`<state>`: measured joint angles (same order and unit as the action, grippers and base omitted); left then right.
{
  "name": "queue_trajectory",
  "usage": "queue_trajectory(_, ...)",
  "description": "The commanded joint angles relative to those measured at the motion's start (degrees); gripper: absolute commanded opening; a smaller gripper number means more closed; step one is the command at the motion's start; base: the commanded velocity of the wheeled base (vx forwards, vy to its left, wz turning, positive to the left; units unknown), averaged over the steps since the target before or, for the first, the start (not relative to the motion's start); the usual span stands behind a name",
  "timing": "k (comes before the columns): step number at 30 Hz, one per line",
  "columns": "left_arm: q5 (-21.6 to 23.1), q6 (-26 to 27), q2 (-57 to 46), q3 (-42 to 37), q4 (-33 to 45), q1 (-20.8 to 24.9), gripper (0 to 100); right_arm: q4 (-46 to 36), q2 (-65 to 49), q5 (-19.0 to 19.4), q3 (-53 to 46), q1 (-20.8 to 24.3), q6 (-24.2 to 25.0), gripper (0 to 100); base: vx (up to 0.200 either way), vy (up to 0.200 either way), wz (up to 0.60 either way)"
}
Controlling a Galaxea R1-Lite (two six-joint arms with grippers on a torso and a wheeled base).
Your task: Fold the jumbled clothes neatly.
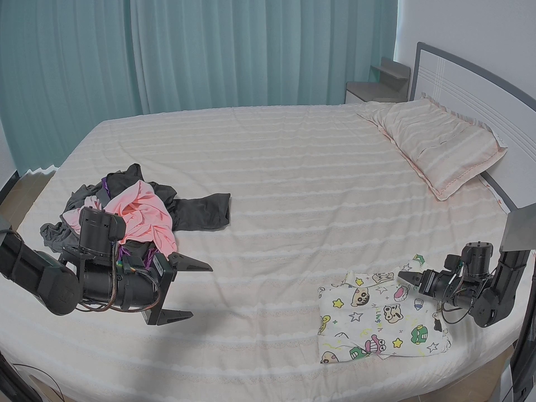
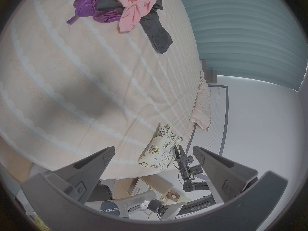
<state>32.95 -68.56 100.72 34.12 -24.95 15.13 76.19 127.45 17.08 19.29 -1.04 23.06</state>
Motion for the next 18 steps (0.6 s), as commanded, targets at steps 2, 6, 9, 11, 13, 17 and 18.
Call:
queue_trajectory(2,0.01,0.01,0.44,-0.02,-0.01,-0.01,100,0.10,6.14,-0.73,1.54,-1.07,0.49,100,0.000,0.000,0.00)
queue_trajectory(6,-0.08,0.01,0.36,-0.11,-0.01,-0.01,100,0.27,5.26,-0.64,1.37,-0.99,0.75,100,0.000,0.000,0.00)
queue_trajectory(9,-0.08,0.01,0.36,-0.11,-0.01,-0.01,100,0.27,4.03,-0.64,1.37,-1.07,0.75,100,0.000,0.000,0.00)
queue_trajectory(11,-0.08,0.01,0.27,-0.11,-0.01,-0.01,100,0.27,2.63,-0.73,1.54,-1.51,0.75,100,0.000,0.000,0.00)
queue_trajectory(13,-0.08,0.01,0.18,-0.11,-0.01,-0.01,100,-0.08,1.04,-0.64,1.72,-2.83,0.75,100,0.000,0.000,0.00)
queue_trajectory(17,-0.08,0.01,0.18,-0.11,-0.01,-0.01,100,-1.31,2.10,-0.64,1.63,-4.15,0.75,100,0.000,0.000,0.00)
queue_trajectory(18,-0.08,0.01,0.18,-0.11,-0.01,-0.01,100,-0.69,2.54,-0.64,1.72,-4.41,0.84,100,0.000,0.000,0.00)
